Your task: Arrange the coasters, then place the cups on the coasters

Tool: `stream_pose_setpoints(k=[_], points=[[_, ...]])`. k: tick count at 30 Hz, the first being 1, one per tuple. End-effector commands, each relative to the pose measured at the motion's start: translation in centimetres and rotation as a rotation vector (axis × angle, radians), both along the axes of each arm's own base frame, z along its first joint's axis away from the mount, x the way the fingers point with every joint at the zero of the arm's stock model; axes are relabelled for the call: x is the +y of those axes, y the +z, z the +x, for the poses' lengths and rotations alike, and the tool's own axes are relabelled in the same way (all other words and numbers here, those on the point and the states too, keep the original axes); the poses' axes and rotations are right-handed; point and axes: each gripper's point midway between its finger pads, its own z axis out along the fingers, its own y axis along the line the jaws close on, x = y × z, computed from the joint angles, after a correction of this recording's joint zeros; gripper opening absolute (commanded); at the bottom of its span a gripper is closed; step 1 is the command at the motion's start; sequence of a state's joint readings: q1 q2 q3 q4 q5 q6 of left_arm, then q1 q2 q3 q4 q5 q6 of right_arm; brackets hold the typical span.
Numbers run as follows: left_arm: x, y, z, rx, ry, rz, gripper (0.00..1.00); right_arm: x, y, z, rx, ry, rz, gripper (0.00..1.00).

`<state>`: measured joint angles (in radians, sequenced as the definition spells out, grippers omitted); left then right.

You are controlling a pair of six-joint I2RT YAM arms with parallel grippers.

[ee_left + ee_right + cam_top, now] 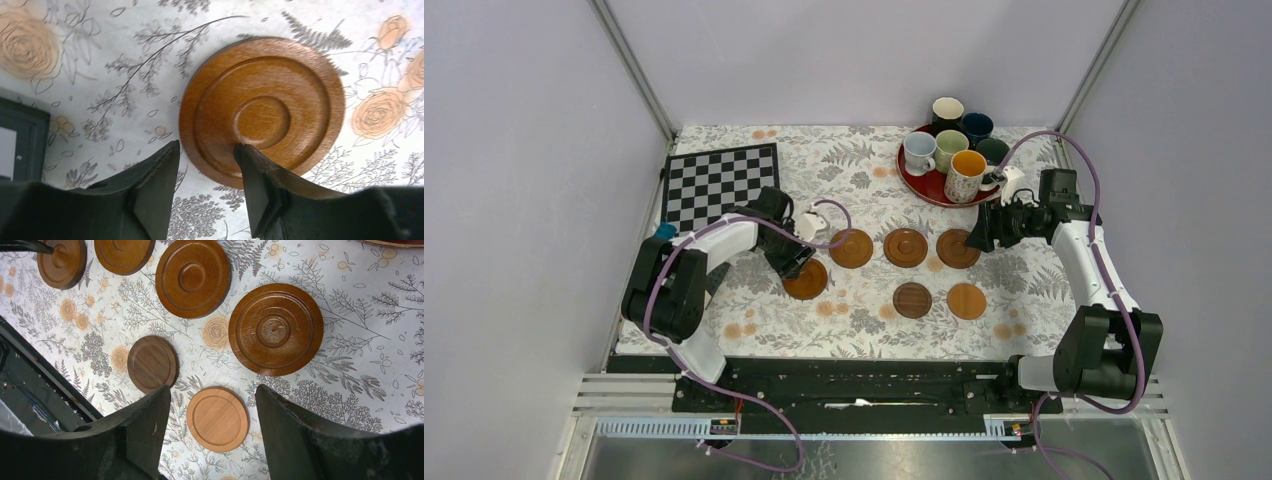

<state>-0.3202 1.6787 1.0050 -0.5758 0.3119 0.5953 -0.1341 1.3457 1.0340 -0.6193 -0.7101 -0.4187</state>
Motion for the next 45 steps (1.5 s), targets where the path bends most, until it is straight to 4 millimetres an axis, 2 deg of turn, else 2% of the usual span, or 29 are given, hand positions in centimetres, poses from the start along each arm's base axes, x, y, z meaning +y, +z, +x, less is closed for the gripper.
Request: stream_pose_setpoints(k=[1, 8, 17, 28, 34, 45], points=[[-1.8, -1.2, -2.5, 0.04, -0.091, -0.019, 0.5, 0.2, 0.2, -0.1, -0.001, 0.012, 0.023, 0.7], [-4.6, -1.4, -4.7, 0.072, -0.126, -0.032, 0.47, 0.2, 0.2, -0.1, -0.003, 0.011, 0.018, 0.7], [-8.5, -2.1, -6.4, 0.045, -0.167, -0.014, 0.43, 0.2, 0.3, -0.1, -0.006, 0.011, 0.017, 0.7], [-12.6, -2.5, -6.0, 0.033, -0.17, -0.019, 0.42, 0.0, 0.3, -0.2, -0.012, 0.009, 0.009, 0.7], [-13.5, -2.6, -5.4, 0.02, -0.148, -0.016, 0.42, 0.1, 0.2, -0.2, -0.009, 0.01, 0.009, 0.7], [-13.5, -2.8, -4.4, -0.004, -0.097, 0.008, 0.43, 0.1, 0.1, -0.2, -0.008, 0.01, 0.011, 0.7]])
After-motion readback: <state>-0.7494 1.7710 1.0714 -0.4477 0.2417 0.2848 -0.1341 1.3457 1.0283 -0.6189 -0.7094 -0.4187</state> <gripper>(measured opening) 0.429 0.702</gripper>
